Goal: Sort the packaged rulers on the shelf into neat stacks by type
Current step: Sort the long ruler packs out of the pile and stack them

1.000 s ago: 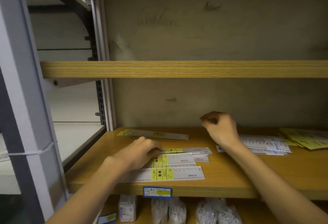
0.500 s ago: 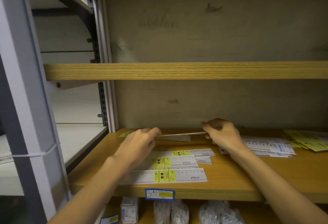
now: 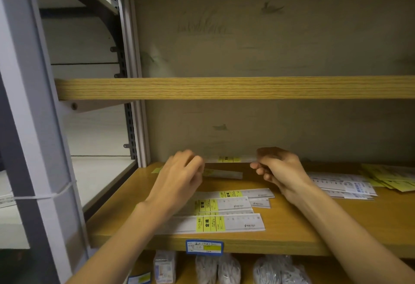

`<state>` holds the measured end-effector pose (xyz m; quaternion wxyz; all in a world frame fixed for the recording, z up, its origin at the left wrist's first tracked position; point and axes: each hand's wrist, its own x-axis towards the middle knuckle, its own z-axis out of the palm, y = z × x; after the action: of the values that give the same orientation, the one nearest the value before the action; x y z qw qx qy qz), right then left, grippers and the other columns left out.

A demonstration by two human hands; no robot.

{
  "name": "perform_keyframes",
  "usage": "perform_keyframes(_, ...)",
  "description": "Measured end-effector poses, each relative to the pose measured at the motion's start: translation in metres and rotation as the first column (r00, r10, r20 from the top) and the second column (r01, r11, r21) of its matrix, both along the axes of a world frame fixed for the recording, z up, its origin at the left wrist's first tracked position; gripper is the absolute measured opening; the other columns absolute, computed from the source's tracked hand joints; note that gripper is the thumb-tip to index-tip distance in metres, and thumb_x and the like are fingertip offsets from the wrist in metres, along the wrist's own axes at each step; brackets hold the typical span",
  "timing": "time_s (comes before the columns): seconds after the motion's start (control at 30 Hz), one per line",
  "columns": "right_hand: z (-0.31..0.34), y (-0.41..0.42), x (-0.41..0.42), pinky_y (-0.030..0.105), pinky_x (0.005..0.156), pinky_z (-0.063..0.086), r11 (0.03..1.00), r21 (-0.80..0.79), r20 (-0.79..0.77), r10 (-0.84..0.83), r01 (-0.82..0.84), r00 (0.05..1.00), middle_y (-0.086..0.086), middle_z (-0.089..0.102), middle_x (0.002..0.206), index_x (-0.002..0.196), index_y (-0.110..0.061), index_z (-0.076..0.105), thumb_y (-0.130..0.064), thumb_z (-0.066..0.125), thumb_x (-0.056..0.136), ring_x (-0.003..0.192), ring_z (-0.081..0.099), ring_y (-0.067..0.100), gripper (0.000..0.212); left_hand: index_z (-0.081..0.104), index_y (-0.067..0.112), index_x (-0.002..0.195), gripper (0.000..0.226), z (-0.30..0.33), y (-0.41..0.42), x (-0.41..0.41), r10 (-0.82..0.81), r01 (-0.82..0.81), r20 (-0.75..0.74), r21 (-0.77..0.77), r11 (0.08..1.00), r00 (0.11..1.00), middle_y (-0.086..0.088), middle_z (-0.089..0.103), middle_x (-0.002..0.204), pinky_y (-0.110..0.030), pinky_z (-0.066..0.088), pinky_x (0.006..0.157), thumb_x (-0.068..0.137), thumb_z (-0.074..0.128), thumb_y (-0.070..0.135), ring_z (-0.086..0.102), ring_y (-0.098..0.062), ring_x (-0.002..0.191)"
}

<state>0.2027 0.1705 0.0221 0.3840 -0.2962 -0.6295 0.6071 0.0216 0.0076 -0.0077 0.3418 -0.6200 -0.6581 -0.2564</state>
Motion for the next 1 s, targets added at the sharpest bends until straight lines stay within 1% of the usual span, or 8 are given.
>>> perform_keyframes(0.07,-0.003,0.005,0.002,0.022,0.053,0.045,0.999,0.015,0.006,-0.028,0.028,1.0,0.01,0.074,0.078,0.102,-0.006,0.065,-0.007,0.059,0.093,0.059,0.057,0.01,0.01,0.053,0.022,0.09,0.013,0.0,-0.006,-0.003,-0.054,0.059,0.051,-0.09,0.994,0.997,0.011,0.053,0.087,-0.029,0.049,0.066,0.086,0.065,0.021,0.05,-0.01,0.076)
perform_keyframes(0.1,-0.003,0.007,0.002,0.021,0.053,0.045,0.999,0.021,0.01,-0.036,0.035,0.999,0.01,0.074,0.079,0.101,-0.006,0.065,-0.007,0.059,0.093,0.059,0.057,0.01,0.01,0.053,0.026,0.091,0.01,0.001,-0.009,-0.004,-0.08,0.1,0.123,-0.167,0.981,0.989,0.016,0.052,0.088,-0.026,0.048,0.069,0.088,0.06,0.031,0.05,-0.005,0.079)
perform_keyframes(0.17,-0.003,0.008,0.002,0.021,0.053,0.045,0.999,0.025,0.01,-0.037,0.037,0.999,0.01,0.074,0.079,0.1,-0.007,0.065,-0.007,0.059,0.093,0.059,0.057,0.01,0.009,0.056,0.032,0.093,0.017,0.002,-0.014,-0.005,-0.082,0.181,0.282,-0.347,0.92,0.956,0.021,0.053,0.09,-0.024,0.049,0.074,0.088,0.055,0.048,0.052,0.001,0.084)
perform_keyframes(0.27,-0.004,0.008,-0.001,0.022,0.054,0.045,0.999,0.023,-0.001,-0.031,0.032,1.0,0.01,0.074,0.078,0.099,-0.007,0.065,-0.006,0.059,0.093,0.059,0.057,0.011,0.009,0.062,0.035,0.096,0.021,0.001,-0.017,0.005,-0.051,0.236,0.353,-0.504,0.831,0.934,0.019,0.056,0.097,-0.026,0.05,0.081,0.087,0.058,0.053,0.053,0.002,0.091)
perform_keyframes(0.43,-0.004,0.002,-0.009,0.022,0.053,0.044,0.999,0.034,-0.007,0.008,-0.008,1.0,0.008,0.074,0.074,0.101,-0.008,0.064,-0.007,0.059,0.093,0.06,0.057,0.012,0.01,0.065,0.034,0.112,0.035,0.001,-0.014,0.024,-0.074,0.276,0.352,-0.571,0.773,0.933,0.018,0.057,0.11,-0.027,0.048,0.09,0.086,0.057,0.057,0.051,0.003,0.103)
perform_keyframes(0.63,-0.003,-0.008,-0.013,0.022,0.052,0.044,0.999,0.048,-0.004,0.023,-0.023,1.0,0.007,0.074,0.074,0.101,-0.01,0.064,-0.009,0.059,0.094,0.059,0.056,0.011,0.01,0.063,0.029,0.121,0.052,0.001,-0.015,0.035,0.007,0.2,0.302,-0.651,0.732,0.953,0.009,0.055,0.12,-0.031,0.046,0.093,0.08,0.062,0.061,0.049,-0.007,0.109)
perform_keyframes(0.8,-0.003,-0.014,-0.011,0.022,0.053,0.043,0.999,0.044,-0.013,0.031,-0.03,0.999,0.008,0.074,0.077,0.104,-0.011,0.064,-0.009,0.059,0.094,0.06,0.055,0.011,0.012,0.065,0.027,0.118,0.044,0.001,-0.015,0.04,0.007,0.173,0.265,-0.647,0.743,0.964,0.006,0.059,0.118,-0.033,0.045,0.094,0.084,0.062,0.056,0.05,-0.01,0.109)
perform_keyframes(1.0,-0.002,-0.016,-0.009,0.022,0.053,0.043,0.999,0.032,-0.02,0.016,-0.016,1.0,0.007,0.073,0.074,0.101,-0.011,0.065,-0.01,0.06,0.093,0.059,0.055,0.011,0.01,0.063,0.028,0.117,0.034,0.003,-0.02,0.047,-0.006,0.099,0.152,-0.615,0.782,0.988,0.005,0.065,0.113,-0.037,0.05,0.087,0.094,0.048,0.048,0.057,-0.013,0.102)
